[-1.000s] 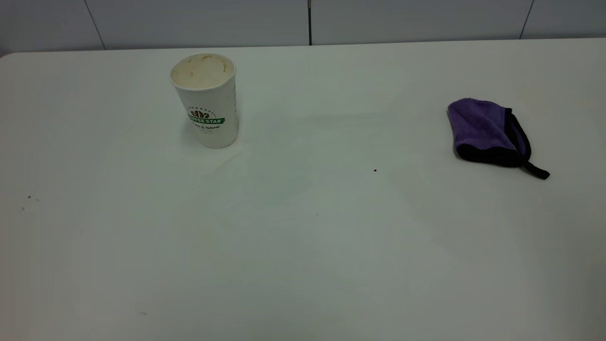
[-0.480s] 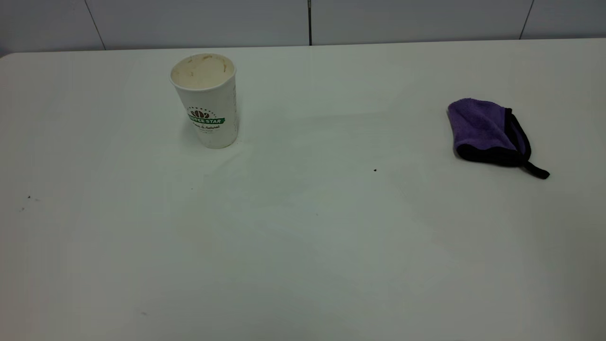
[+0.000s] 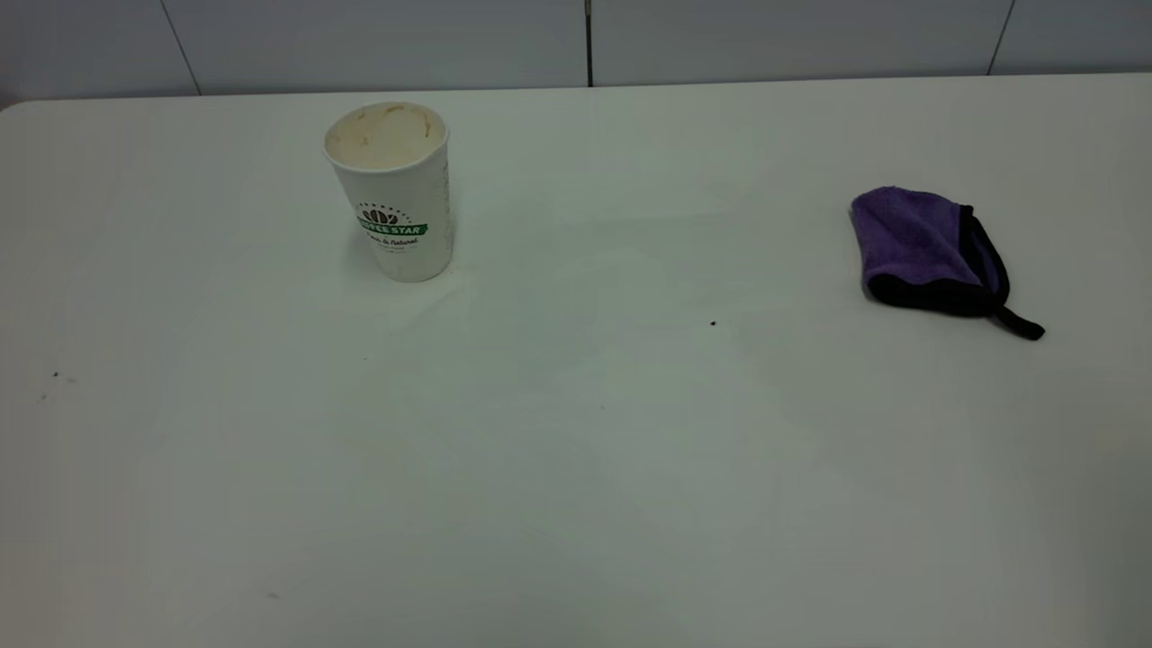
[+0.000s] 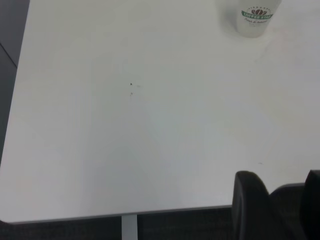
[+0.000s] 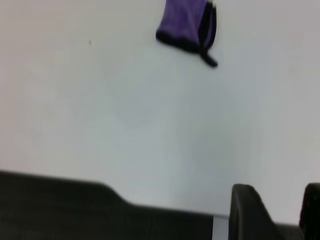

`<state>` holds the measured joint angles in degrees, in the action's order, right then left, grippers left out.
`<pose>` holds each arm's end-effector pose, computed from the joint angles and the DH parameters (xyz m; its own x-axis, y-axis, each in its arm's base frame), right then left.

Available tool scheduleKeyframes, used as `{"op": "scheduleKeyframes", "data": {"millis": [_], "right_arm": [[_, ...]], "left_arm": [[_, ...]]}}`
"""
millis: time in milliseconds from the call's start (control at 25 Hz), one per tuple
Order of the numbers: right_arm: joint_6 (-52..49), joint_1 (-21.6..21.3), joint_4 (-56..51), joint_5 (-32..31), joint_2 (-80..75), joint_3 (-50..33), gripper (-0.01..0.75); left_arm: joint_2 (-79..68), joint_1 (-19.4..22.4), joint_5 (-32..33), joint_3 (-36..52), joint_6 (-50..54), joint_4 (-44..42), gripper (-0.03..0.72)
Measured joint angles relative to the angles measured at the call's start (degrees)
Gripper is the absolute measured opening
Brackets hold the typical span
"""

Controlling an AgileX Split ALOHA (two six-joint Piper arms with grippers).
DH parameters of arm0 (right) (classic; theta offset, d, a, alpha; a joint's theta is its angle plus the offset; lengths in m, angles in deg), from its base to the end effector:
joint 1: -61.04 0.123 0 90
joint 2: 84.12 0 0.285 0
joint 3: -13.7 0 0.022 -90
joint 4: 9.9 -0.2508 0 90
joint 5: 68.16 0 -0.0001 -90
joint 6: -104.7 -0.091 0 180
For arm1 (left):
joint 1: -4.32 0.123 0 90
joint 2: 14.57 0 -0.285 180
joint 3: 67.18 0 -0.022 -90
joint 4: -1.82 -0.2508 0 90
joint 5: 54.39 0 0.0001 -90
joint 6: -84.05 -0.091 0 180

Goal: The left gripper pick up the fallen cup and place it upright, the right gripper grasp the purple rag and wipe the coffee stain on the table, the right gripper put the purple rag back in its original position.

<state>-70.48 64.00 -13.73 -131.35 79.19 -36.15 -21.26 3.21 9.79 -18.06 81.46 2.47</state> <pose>0.0179 0.0064 0.2668 -0.6314 -0.0865 -0.7706 -0.1316 0.9913 -0.0035 -0.0092 -0.0008 0.2698 -0.4982 0.0499 -0.8656 0.0483 0.9984 0.0298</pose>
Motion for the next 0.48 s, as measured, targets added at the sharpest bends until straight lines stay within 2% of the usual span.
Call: {"op": "scheduleKeyframes", "data": {"millis": [160, 480], "right_arm": [[0.0, -0.2, 0.0, -0.3, 5.5, 0.0, 0.225], [0.0, -0.2, 0.0, -0.7, 9.8, 0.0, 0.216]], "left_arm": [[0.0, 0.0, 0.0, 0.0, 0.0, 0.0, 0.269], [0.0, 0.0, 0.0, 0.0, 0.0, 0.0, 0.269]]}}
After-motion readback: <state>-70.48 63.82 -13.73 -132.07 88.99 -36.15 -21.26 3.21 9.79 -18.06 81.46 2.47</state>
